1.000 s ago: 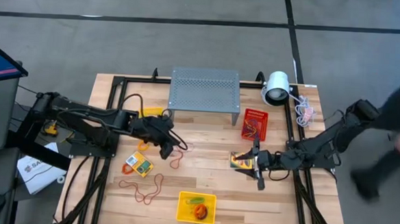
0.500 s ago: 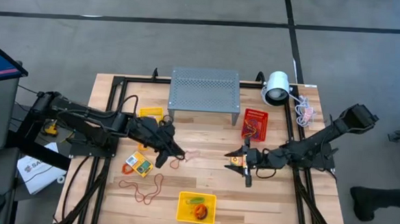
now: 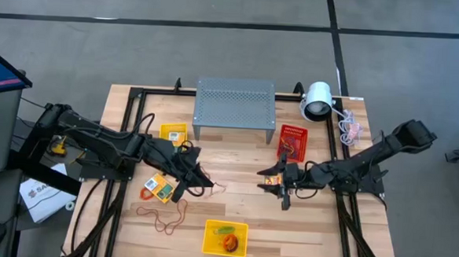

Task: Pick & Place Office Desk Supplies
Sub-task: Put the red rubber band into the red bin

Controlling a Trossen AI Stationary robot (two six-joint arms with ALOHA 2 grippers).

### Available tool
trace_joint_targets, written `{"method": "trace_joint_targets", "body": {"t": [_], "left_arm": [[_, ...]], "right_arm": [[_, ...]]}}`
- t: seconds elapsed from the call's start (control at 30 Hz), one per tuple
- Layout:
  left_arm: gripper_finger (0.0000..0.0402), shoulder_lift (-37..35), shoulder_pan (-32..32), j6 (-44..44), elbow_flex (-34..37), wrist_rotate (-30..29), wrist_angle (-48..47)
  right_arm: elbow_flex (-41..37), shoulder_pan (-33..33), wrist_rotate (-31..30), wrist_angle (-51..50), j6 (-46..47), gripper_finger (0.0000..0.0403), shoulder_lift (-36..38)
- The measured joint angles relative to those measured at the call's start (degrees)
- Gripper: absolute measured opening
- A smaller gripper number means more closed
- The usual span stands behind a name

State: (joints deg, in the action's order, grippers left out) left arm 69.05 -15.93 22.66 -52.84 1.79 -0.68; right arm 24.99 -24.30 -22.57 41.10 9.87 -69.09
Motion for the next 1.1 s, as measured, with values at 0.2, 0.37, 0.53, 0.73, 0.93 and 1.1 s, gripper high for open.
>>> {"method": "trace_joint_targets", "body": {"t": [0.2, 0.37, 0.53, 0.73, 0.93, 1.1], "left_arm": [[0.0, 0.3, 0.1, -5.8, 0.0, 0.3, 4.2], [0.0, 0.3, 0.1, -7.7, 0.0, 0.4, 6.5], [0.0, 0.3, 0.6, -9.2, 0.0, 1.4, 7.8], [0.0, 0.3, 1.0, -9.4, 0.0, 1.7, 8.1], [0.0, 0.3, 1.0, -10.4, 0.0, 1.7, 8.2], [0.0, 0.3, 1.0, -10.4, 0.0, 1.7, 8.2]], "right_arm": [[0.0, 4.3, 9.0, 11.4, -2.2, 0.0188, -4.2], [1.7, 8.1, 10.1, 12.2, -0.6, 0.0192, -7.6], [7.1, 11.0, 16.4, 12.0, 0.1, 0.02, -13.7], [15.3, 12.1, 24.4, 12.2, -0.6, 0.0205, -20.5], [21.6, 12.2, 28.6, 11.8, -1.3, 0.0205, -25.4], [25.0, 12.8, 31.2, 11.4, -1.3, 0.0205, -28.7]]}}
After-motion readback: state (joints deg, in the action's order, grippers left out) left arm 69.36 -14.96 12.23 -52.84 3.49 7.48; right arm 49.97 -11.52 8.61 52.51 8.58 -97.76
